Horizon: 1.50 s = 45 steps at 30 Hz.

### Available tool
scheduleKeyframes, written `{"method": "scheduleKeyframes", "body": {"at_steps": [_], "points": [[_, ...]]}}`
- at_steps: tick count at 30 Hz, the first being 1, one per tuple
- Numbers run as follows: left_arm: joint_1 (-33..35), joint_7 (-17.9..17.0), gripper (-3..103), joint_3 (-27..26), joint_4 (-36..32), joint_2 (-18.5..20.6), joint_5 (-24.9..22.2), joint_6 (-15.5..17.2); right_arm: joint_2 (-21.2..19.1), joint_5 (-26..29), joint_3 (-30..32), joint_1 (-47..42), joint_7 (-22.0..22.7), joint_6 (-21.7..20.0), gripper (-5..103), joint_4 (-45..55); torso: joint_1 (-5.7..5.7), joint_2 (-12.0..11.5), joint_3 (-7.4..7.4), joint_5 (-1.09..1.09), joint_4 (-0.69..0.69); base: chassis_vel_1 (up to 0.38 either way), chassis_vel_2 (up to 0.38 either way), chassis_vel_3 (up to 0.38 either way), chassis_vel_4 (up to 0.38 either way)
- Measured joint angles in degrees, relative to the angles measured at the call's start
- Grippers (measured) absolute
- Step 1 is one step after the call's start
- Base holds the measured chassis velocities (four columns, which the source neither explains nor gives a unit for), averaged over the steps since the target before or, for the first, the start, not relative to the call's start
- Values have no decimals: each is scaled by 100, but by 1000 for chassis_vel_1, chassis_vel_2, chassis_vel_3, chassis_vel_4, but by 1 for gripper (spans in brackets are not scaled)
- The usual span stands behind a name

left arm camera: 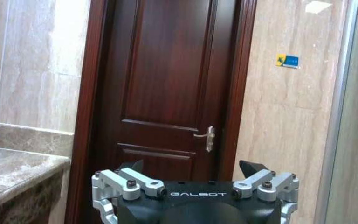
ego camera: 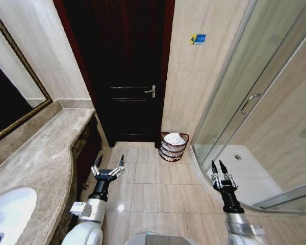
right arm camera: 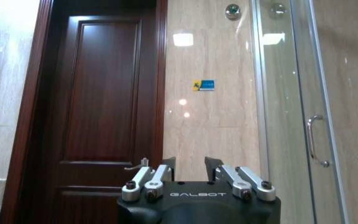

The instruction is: Discard the used towel into the hamper.

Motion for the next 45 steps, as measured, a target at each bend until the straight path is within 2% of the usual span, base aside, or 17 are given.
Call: {"method": "scheduleKeyframes", "body": {"at_steps": [27,31,40,44,45], "points": [[0,0,100,0,0,0,0,0,36,-24,77,-86,-18,165,33,54,-20,-43,-21,0,-1,9,6,4,6],[0,0,100,0,0,0,0,0,33,-74,120,-100,-5,161,33,86,10,31,15,0,-1,0,0,0,0],[0,0,100,0,0,0,0,0,42,-139,143,-113,94,185,33,66,73,152,73,0,-1,0,0,0,0],[0,0,100,0,0,0,0,0,48,-236,114,-117,257,183,33,49,83,168,80,0,-1,0,0,0,0],[0,0,100,0,0,0,0,0,51,-285,73,-152,419,119,33,78,83,169,80,1,0,0,0,0,0]]}}
